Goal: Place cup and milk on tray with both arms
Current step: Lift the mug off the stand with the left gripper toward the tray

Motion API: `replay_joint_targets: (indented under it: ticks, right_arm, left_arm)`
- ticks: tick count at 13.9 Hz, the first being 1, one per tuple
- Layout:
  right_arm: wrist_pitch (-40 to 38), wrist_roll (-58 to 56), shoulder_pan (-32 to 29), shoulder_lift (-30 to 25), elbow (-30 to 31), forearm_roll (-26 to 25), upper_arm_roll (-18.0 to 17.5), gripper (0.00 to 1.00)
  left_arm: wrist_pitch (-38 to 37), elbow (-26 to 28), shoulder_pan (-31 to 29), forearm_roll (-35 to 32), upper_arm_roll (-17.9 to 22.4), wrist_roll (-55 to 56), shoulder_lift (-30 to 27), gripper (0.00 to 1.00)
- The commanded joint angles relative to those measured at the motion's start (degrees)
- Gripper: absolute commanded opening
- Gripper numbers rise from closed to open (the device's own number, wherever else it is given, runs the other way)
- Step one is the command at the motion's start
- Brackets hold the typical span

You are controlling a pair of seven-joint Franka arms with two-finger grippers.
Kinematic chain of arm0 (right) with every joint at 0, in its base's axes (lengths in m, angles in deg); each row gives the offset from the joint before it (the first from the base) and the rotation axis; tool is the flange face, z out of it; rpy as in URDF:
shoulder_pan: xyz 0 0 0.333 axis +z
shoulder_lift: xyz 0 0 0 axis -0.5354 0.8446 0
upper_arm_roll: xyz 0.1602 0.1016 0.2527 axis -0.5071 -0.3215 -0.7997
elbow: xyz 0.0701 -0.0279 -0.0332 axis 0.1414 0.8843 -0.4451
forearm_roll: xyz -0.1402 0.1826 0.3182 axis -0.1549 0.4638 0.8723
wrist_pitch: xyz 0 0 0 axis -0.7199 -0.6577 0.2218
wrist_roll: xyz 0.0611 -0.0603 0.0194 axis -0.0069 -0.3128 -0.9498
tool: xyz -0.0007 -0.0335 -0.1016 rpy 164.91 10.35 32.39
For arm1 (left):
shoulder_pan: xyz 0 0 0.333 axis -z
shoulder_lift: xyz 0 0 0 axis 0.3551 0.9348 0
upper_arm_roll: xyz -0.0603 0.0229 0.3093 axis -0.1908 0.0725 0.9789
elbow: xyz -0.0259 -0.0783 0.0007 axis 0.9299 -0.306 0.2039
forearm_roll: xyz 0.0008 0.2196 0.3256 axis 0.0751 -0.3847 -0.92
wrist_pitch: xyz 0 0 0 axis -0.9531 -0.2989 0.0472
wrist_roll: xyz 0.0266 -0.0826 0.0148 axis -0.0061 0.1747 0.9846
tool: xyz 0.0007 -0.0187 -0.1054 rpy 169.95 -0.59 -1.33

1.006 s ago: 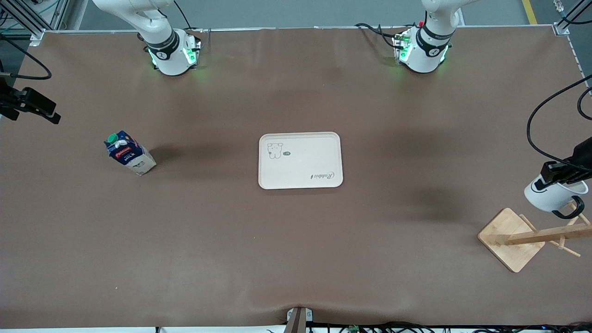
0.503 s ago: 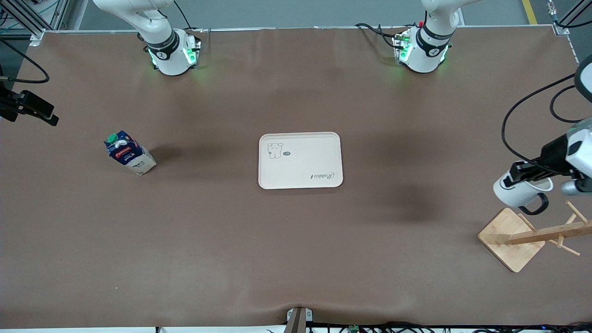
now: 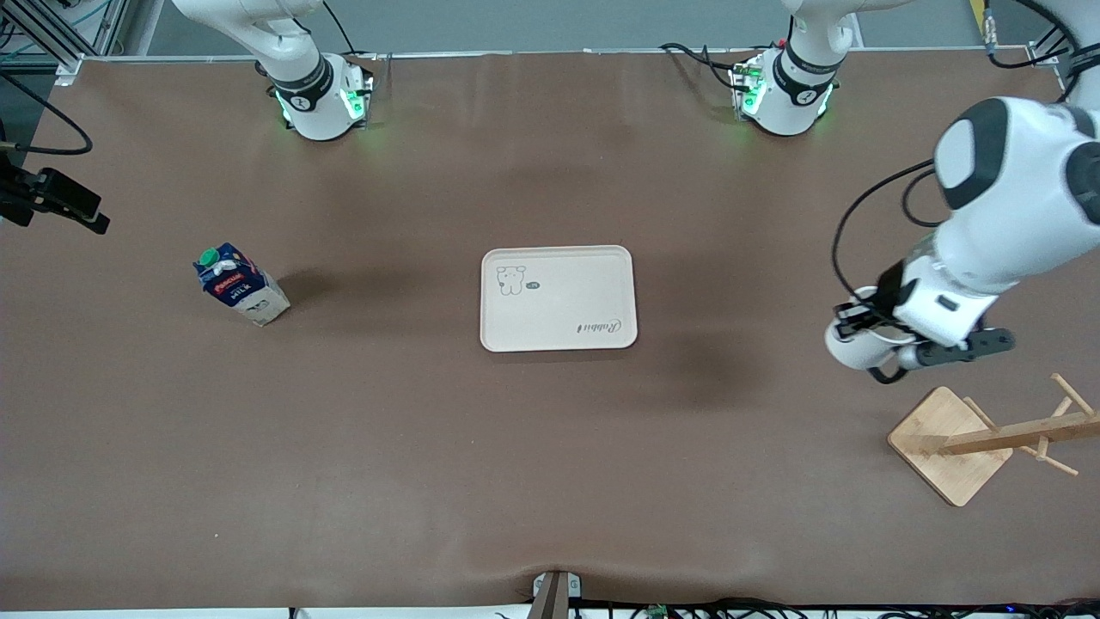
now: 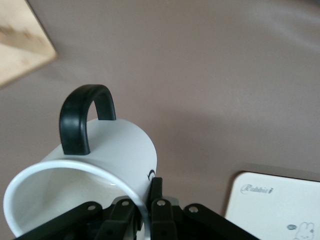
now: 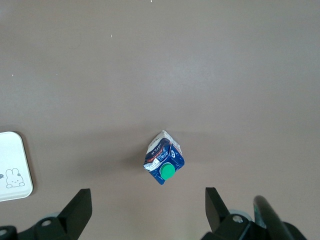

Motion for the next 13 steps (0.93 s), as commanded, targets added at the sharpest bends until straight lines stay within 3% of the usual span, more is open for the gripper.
replay_joint_targets:
  ticks: [1, 10, 13]
  right_arm:
    - [-0.2, 0.5, -0.6, 0.1, -0.6, -0.3, -0.5, 1.00]
    - [0.6, 0.7, -0.7, 0.4, -0.7, -0.6, -0.5, 1.00]
    - [2.5, 0.3, -0.8, 4.7, -1.2, -0.6, -0.5, 1.00]
  left_arm:
    - [-0.9, -2.2, 4.6, -2.5, 0.1, 7.4, 3.4, 0.00]
    - [-0.9, -9.4, 17.5, -5.5, 0.1, 22.7, 16.0, 0.00]
    - [-0.8, -10.1, 19.2, -4.8, 0.0, 24.6, 18.8, 0.00]
